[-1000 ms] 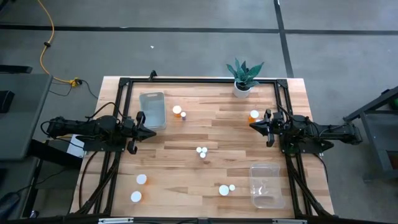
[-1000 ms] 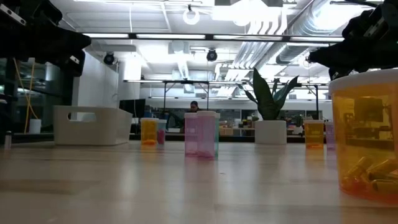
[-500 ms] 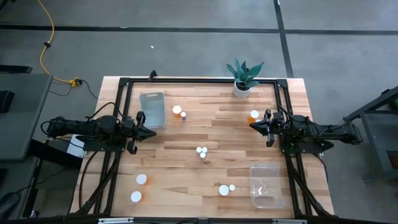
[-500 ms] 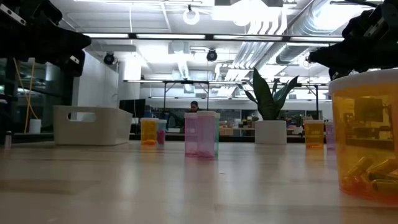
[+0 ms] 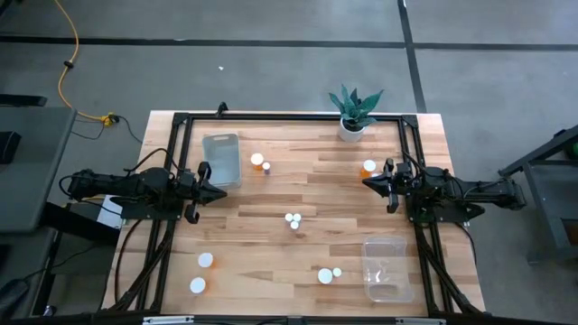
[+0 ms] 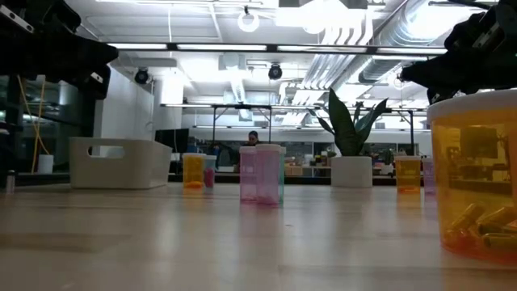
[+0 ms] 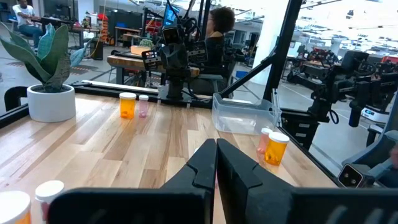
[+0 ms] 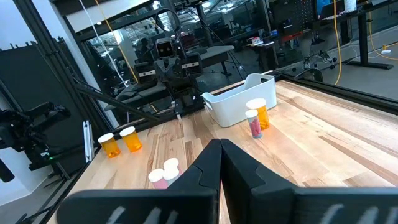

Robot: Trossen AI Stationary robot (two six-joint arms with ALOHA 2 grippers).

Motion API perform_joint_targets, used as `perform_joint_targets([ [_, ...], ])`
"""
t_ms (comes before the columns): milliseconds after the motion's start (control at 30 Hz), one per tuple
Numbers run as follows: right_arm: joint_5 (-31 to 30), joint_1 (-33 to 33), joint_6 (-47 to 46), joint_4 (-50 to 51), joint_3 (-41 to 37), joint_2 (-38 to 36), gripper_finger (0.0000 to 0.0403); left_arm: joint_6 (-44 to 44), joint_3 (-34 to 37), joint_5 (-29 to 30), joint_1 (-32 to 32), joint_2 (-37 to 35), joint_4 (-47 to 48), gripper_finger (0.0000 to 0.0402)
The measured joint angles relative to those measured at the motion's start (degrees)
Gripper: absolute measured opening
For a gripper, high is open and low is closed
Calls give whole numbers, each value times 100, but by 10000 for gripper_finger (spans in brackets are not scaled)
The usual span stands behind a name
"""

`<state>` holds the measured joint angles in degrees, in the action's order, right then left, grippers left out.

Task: Pick and place medicine bottles into bin by pill shape (circle, oval)

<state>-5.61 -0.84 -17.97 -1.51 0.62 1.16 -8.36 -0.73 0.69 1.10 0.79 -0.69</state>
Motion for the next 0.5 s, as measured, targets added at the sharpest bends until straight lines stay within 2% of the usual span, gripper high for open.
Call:
perform_joint_targets([
  [367,-1,1,0,0,-2,1,0,0,2,0,0,0,-73,3],
  [500,-1,1,0,1,0,1,0,-785,2,52,-2,0,-933,3],
])
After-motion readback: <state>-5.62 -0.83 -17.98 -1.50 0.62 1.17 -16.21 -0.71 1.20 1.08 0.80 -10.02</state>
